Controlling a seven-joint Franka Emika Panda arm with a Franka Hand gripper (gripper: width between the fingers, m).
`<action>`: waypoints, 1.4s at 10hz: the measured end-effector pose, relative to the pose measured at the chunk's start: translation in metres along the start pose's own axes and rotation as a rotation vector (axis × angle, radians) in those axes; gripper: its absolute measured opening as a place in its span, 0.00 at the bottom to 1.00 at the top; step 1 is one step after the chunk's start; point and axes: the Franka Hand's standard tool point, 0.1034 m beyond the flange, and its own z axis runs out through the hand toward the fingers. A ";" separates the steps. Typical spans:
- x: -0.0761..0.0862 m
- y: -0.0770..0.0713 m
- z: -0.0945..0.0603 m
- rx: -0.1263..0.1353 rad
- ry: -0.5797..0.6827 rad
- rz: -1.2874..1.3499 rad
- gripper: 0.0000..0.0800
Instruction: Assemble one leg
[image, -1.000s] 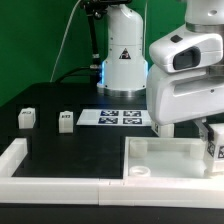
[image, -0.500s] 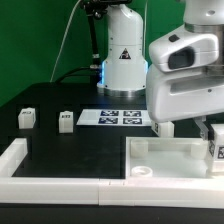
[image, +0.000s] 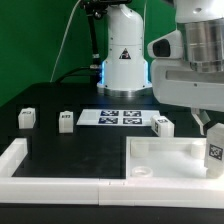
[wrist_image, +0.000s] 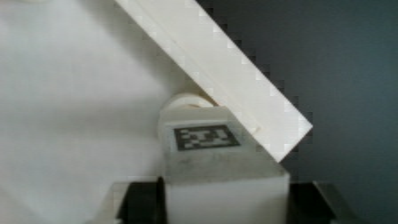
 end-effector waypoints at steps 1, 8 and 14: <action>-0.001 -0.001 0.000 -0.004 0.007 0.125 0.38; -0.004 0.002 0.001 -0.034 0.004 -0.246 0.80; -0.009 0.000 0.004 -0.118 0.009 -1.020 0.81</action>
Offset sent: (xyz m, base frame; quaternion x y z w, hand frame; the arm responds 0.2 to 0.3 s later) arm 0.0000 0.0000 0.0000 0.0000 0.0000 -0.0899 0.9960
